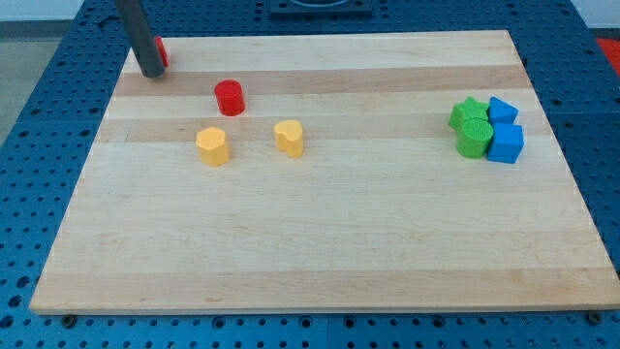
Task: Push the red circle closer to the red star
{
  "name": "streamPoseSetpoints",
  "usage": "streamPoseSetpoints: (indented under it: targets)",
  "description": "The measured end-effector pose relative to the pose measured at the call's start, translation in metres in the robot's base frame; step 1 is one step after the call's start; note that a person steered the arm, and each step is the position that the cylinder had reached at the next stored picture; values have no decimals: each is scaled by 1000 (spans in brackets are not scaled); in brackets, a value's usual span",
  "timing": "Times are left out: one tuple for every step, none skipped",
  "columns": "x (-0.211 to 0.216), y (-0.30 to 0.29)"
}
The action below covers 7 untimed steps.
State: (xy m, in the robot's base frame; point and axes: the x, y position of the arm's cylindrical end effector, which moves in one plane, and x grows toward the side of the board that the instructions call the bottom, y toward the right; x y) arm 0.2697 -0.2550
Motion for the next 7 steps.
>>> streamPoseSetpoints:
  targets:
    - [-2, -8]
    - [17, -7]
    - [74, 11]
    - [110, 56]
    - [110, 138]
    - [103, 149]
    - [71, 129]
